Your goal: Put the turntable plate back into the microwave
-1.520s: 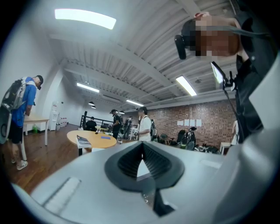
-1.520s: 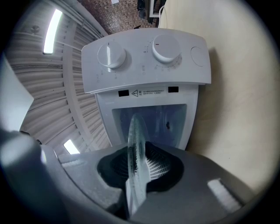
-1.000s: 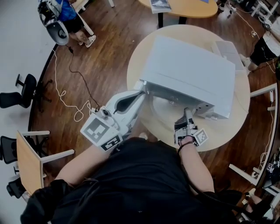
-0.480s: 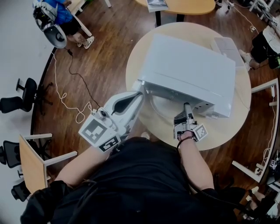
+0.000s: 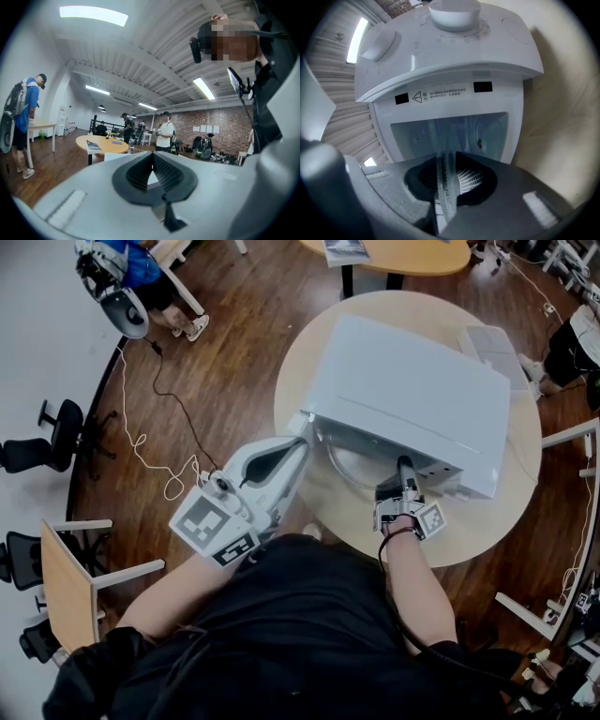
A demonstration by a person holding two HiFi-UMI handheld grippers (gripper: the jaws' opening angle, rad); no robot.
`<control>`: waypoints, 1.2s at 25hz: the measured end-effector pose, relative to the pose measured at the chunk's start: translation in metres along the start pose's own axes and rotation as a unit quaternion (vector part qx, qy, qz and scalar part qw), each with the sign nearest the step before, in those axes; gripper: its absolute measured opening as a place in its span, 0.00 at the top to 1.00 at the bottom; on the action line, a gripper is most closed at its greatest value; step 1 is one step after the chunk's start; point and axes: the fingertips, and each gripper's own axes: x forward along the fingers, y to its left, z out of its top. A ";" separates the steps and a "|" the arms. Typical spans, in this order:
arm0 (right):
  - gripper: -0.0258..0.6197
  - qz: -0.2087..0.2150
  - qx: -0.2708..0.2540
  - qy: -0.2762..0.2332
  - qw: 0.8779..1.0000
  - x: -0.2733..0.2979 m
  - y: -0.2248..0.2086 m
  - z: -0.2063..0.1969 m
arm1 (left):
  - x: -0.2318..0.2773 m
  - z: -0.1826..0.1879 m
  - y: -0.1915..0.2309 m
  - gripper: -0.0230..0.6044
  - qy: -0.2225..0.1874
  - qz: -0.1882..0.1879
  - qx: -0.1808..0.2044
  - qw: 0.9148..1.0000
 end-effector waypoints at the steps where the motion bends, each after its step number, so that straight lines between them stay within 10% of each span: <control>1: 0.88 0.001 -0.001 0.002 1.000 0.002 0.000 0.000 | -0.001 0.000 0.000 0.96 0.001 0.002 0.001 1.000; 30: 0.88 -0.001 0.027 -0.038 0.999 0.037 -0.019 0.007 | -0.005 0.000 0.003 0.95 0.012 0.024 0.016 1.000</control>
